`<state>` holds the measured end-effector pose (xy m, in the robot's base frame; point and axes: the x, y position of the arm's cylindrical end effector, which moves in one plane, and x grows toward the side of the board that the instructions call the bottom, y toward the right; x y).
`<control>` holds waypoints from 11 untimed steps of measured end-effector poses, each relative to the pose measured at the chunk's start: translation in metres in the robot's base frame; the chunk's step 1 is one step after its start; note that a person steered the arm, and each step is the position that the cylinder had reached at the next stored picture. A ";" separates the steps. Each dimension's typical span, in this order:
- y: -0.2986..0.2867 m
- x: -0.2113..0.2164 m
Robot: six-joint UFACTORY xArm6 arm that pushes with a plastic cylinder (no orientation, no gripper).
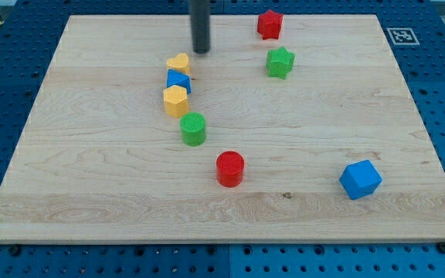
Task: Push the green circle to the center
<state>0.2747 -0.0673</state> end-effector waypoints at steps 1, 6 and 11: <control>-0.093 -0.004; -0.047 0.187; 0.040 0.216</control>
